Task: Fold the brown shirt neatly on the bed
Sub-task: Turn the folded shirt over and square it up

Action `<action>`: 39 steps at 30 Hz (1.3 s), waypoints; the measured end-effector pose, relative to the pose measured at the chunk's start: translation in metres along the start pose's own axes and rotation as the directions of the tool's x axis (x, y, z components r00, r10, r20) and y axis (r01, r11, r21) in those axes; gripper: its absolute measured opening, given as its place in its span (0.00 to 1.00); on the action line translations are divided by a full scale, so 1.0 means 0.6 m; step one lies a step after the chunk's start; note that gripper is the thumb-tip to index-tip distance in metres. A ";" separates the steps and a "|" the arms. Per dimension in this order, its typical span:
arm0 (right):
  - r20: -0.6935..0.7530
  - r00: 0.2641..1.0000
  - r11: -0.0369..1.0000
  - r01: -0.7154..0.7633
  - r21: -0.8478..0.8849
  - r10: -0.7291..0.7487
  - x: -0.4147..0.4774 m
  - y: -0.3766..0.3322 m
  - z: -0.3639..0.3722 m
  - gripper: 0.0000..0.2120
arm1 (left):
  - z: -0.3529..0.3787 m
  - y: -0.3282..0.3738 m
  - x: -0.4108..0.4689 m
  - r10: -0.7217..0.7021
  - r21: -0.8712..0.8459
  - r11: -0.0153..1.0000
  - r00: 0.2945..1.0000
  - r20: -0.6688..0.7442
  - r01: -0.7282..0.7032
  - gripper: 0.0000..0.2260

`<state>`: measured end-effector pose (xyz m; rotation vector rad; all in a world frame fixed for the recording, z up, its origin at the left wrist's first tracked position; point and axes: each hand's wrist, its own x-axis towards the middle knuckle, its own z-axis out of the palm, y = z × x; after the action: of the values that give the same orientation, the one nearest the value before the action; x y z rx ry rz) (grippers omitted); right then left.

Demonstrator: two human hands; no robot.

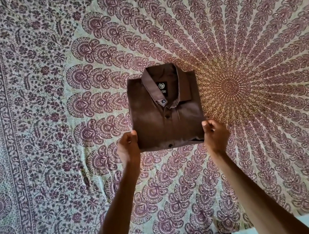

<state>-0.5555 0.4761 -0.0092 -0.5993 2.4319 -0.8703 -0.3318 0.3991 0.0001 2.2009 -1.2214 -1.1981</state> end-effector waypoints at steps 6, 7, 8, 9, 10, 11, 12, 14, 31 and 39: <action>0.128 0.977 0.971 -0.187 0.146 0.169 -0.005 0.005 -0.019 0.11 | -0.025 -0.020 -0.003 -0.154 -0.400 0.884 0.959 0.240 0.242 0.11; 0.183 0.963 0.957 -0.231 0.177 0.199 -0.003 0.009 -0.026 0.12 | -0.031 -0.024 -0.001 -0.163 -0.450 0.848 0.945 0.285 0.282 0.10; 0.239 0.944 0.939 -0.277 0.202 0.227 -0.002 0.011 -0.035 0.12 | -0.038 -0.026 0.000 -0.167 -0.470 0.825 0.931 0.326 0.312 0.09; 0.294 0.920 0.915 -0.331 0.232 0.258 0.001 0.015 -0.042 0.09 | -0.044 -0.029 0.000 -0.164 -0.478 0.811 0.915 0.368 0.338 0.09; 0.350 0.891 0.883 -0.389 0.264 0.288 0.004 0.017 -0.050 0.07 | -0.050 -0.030 0.000 -0.159 -0.474 0.805 0.900 0.406 0.356 0.08; 0.396 0.868 0.859 -0.426 0.283 0.300 0.007 0.022 -0.055 0.06 | -0.055 -0.032 0.000 -0.154 -0.458 0.810 0.886 0.438 0.367 0.07; 0.434 0.850 0.848 -0.445 0.289 0.298 0.008 0.024 -0.059 0.07 | -0.059 -0.031 -0.001 -0.152 -0.431 0.823 0.874 0.461 0.370 0.07; 0.462 0.838 0.853 -0.446 0.271 0.291 0.011 0.031 -0.061 0.07 | -0.063 -0.032 0.000 -0.150 -0.391 0.848 0.869 0.471 0.358 0.04; 0.180 0.960 0.908 -0.262 0.325 0.213 -0.019 0.011 -0.043 0.06 | -0.030 -0.005 -0.023 -0.037 -0.056 0.998 0.999 -0.033 0.035 0.01; 0.353 0.916 0.908 -0.301 0.291 0.190 -0.012 0.017 -0.051 0.09 | -0.028 -0.007 -0.030 0.012 0.048 0.999 0.999 0.041 -0.014 0.07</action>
<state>-0.5697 0.5016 0.0070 -0.2648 1.9528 -0.9715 -0.3207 0.4148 0.0164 2.2097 -1.2913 -1.2270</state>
